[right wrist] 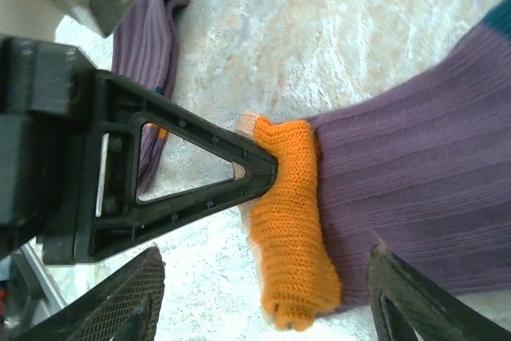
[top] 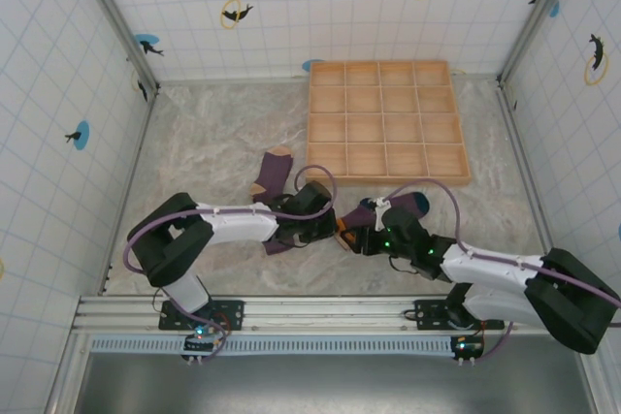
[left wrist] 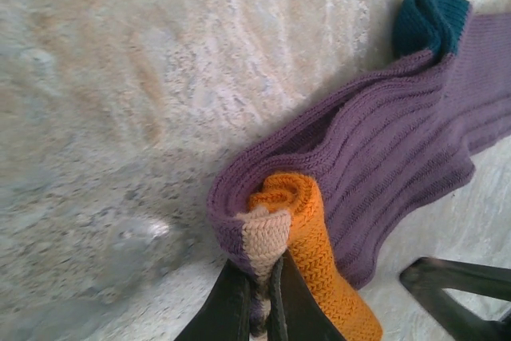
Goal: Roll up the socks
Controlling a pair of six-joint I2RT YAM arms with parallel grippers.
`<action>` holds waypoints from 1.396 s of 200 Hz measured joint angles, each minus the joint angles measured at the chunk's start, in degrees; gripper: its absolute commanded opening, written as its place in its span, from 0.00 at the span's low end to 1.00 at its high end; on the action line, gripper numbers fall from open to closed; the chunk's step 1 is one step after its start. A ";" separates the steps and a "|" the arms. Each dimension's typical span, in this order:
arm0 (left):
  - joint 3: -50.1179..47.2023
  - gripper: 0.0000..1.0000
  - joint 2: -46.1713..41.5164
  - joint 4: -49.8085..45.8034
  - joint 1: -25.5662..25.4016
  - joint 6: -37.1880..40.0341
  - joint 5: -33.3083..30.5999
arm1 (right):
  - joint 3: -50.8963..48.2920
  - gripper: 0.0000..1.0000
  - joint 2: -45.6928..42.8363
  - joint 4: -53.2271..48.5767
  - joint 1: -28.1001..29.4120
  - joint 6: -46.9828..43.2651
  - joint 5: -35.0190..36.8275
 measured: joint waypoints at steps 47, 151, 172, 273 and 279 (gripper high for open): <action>3.13 0.00 -0.11 -7.02 0.87 1.49 1.27 | -0.02 0.68 -1.38 -2.32 8.13 -14.08 11.04; 6.82 0.00 1.20 -13.38 2.54 4.33 4.61 | 0.00 0.55 10.03 9.64 26.99 -42.95 30.82; 7.06 0.00 1.53 -13.53 2.56 4.87 4.87 | 0.00 0.54 13.27 11.98 26.97 -45.09 31.78; 7.13 0.00 1.55 -13.62 2.56 5.35 5.16 | 0.09 0.46 19.10 16.48 23.80 -46.60 31.95; 7.13 0.00 1.55 -13.62 2.67 5.35 5.20 | 0.09 0.45 19.21 16.52 23.74 -46.56 31.95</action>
